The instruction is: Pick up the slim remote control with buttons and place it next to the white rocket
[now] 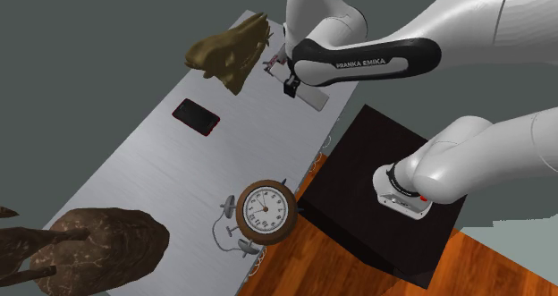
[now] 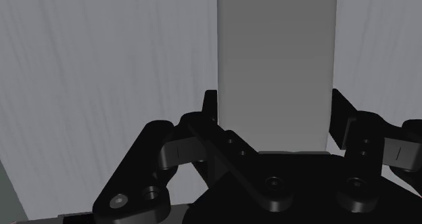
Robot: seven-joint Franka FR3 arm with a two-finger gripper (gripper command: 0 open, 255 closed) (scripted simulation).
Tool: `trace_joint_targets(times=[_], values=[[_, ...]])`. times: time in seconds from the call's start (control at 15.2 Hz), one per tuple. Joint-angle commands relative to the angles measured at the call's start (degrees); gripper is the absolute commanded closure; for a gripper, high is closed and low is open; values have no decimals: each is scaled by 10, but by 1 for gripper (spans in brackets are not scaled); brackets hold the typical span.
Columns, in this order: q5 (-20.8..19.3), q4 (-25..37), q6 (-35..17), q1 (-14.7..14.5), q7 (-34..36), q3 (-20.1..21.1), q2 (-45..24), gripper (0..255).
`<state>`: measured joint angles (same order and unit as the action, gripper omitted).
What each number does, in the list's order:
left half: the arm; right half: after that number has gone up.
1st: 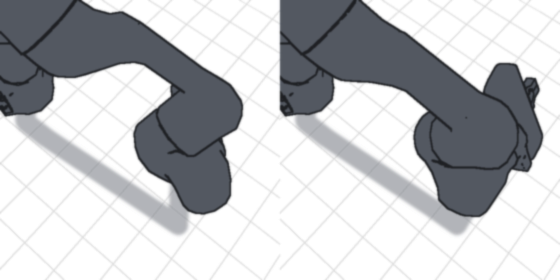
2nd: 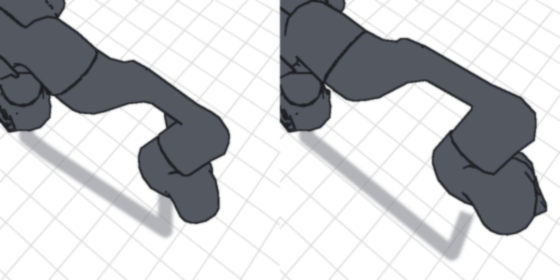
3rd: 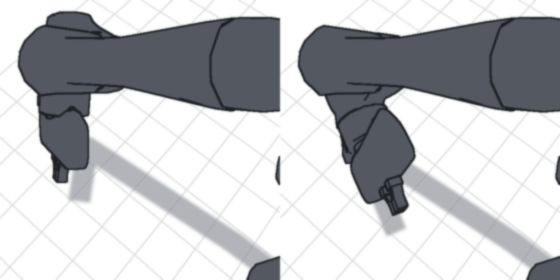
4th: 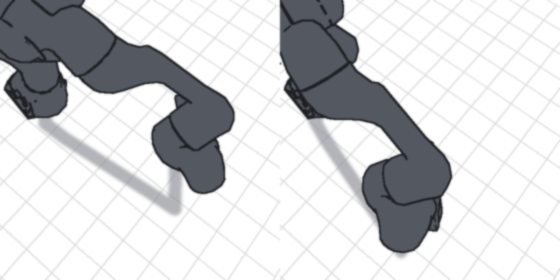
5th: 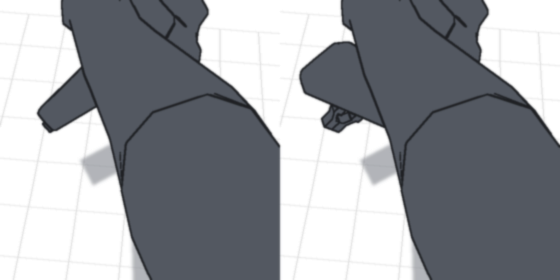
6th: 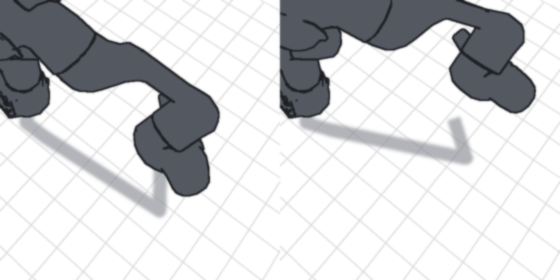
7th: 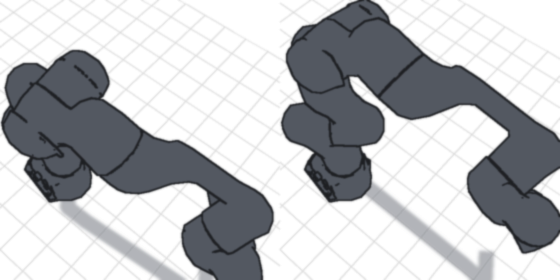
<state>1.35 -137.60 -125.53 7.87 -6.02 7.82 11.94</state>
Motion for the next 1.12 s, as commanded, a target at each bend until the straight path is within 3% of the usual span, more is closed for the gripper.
trace_joint_targets(times=[0.0,0.46,0.53,0.86,1.06], values=[[0,-9,-11,1,-1,-1,-4,255],[0,-9,-11,1,-1,-1,-4,255],[0,-11,-13,1,-1,0,-4,0],[0,-9,-11,1,-1,-1,-4,0],[2,26,50,1,-4,-2,23,0]])
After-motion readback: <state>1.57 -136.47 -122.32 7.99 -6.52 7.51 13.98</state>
